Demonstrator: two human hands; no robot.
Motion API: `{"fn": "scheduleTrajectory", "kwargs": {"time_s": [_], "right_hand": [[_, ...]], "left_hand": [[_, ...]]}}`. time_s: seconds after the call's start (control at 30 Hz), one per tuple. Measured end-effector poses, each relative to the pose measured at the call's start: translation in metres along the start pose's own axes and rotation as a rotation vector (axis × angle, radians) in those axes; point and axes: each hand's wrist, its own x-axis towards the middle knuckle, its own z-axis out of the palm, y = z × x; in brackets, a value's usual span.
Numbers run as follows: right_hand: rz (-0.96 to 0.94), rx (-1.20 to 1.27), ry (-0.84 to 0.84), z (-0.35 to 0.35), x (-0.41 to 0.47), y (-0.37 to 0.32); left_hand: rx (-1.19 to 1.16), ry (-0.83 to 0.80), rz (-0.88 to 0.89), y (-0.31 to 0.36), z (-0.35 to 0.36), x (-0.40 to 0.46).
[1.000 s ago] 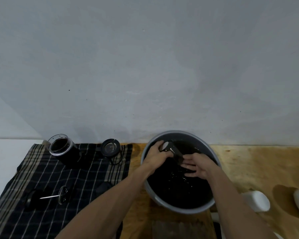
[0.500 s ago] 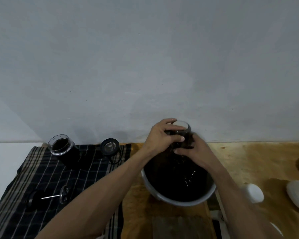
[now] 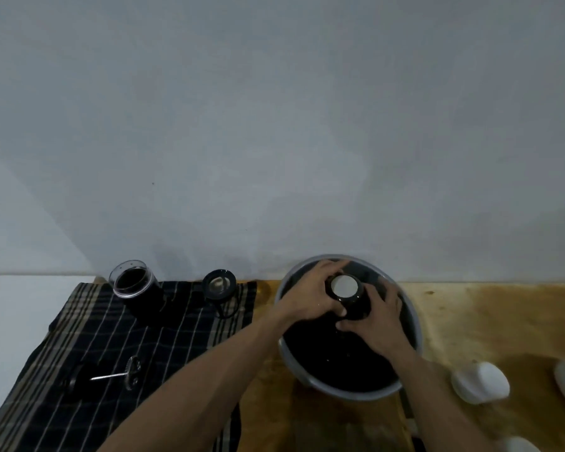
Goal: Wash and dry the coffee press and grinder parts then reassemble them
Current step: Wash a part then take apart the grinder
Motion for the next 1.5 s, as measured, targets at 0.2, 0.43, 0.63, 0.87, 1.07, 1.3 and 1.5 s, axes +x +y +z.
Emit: {"fn": "scheduleTrajectory", "kwargs": {"time_s": [0.2, 0.43, 0.63, 0.87, 1.07, 1.3, 1.5], "right_hand": [[-0.076, 0.031, -0.098, -0.009, 0.004, -0.043], [-0.308, 0.039, -0.411, 0.017, 0.01, -0.145], [-0.383, -0.105, -0.545, 0.089, 0.002, -0.205], [-0.288, -0.143, -0.724, 0.188, -0.01, -0.217], [-0.155, -0.182, -0.843, 0.237, -0.01, -0.213], [-0.105, -0.201, -0.867, 0.244, 0.001, -0.21], [-0.124, -0.126, -0.803, 0.227, 0.013, -0.221]], "left_hand": [[0.243, -0.118, -0.016, 0.027, -0.053, -0.001], [0.483, -0.107, -0.178, 0.013, -0.163, -0.054], [0.51, -0.078, -0.355, -0.036, -0.203, -0.129], [0.527, -0.018, -0.445, -0.128, -0.179, -0.187], [0.527, 0.038, -0.524, -0.19, -0.139, -0.209], [0.34, 0.089, -0.585, -0.198, -0.145, -0.223], [0.188, 0.249, -0.774, -0.213, -0.193, -0.24]]}}
